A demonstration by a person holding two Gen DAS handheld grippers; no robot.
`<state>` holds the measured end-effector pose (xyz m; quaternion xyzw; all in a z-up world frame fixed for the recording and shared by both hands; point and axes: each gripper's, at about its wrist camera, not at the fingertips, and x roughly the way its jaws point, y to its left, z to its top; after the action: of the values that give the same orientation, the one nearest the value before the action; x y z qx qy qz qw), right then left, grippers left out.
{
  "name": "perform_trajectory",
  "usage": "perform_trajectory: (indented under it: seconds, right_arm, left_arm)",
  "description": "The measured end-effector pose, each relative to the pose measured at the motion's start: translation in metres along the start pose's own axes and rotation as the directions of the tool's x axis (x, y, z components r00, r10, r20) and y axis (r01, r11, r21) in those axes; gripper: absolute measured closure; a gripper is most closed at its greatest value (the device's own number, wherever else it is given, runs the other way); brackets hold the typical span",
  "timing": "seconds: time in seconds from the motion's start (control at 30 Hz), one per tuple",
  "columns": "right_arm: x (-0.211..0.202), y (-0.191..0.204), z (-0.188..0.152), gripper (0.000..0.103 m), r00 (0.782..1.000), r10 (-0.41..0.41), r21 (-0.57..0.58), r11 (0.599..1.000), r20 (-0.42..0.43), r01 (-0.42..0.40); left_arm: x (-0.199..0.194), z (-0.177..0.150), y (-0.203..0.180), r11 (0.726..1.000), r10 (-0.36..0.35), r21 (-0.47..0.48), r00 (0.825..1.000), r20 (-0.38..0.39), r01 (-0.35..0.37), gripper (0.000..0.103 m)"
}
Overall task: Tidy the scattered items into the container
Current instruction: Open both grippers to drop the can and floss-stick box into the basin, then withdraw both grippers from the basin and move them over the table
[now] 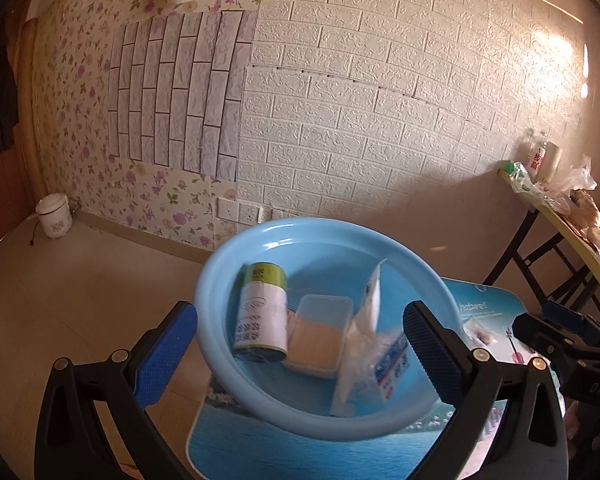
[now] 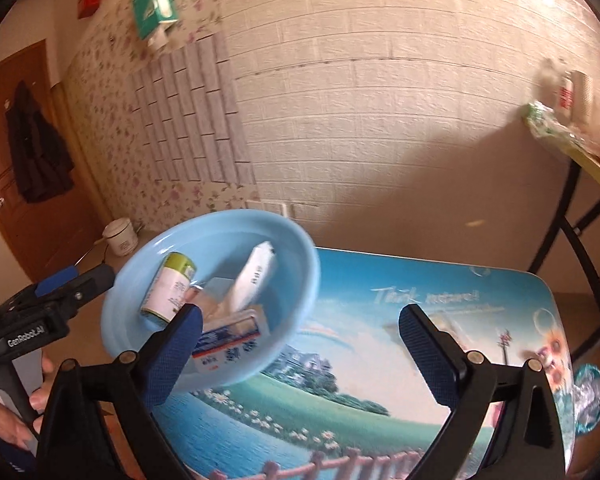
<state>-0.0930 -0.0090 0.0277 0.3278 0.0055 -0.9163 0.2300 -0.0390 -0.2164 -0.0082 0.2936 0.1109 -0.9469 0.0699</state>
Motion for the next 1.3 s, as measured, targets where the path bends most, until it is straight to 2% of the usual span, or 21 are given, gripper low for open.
perform_trajectory:
  seconds: [0.23, 0.43, 0.67, 0.97, 1.13, 1.3]
  right_arm:
    - [-0.053, -0.031, -0.011, 0.004, 0.996, -0.052, 0.039, 0.998, 0.067, 0.049]
    - [-0.100, -0.067, -0.025, 0.004, 0.981, -0.145, 0.083, 0.987, 0.126, 0.135]
    - [-0.138, -0.094, -0.045, 0.004, 0.971, -0.181, 0.142, 0.977, 0.158, 0.159]
    - [-0.160, -0.119, -0.076, 0.004, 0.953, -0.259, 0.151, 0.960, 0.159, 0.236]
    - [-0.157, -0.134, -0.094, 0.004, 0.956, -0.269, 0.189, 0.951, 0.118, 0.244]
    - [-0.155, -0.135, -0.099, 0.004, 0.956, -0.270, 0.168, 0.954, 0.117, 0.248]
  left_arm:
    - [-0.028, -0.010, -0.029, 1.000, -0.017, 0.016, 0.999, 0.034, 0.016, 0.000]
    - [-0.047, -0.020, -0.053, 0.998, -0.045, 0.054, 0.998, 0.047, 0.043, 0.000]
    - [-0.064, -0.034, -0.084, 0.989, -0.086, 0.122, 0.995, 0.054, 0.079, 0.000]
    - [-0.067, -0.059, -0.131, 0.969, -0.171, 0.182, 0.985, 0.017, 0.165, 0.000]
    - [-0.065, -0.074, -0.156, 0.951, -0.210, 0.231, 0.978, 0.001, 0.204, 0.000]
    - [-0.062, -0.081, -0.164, 0.947, -0.215, 0.243, 0.977, -0.009, 0.210, 0.000]
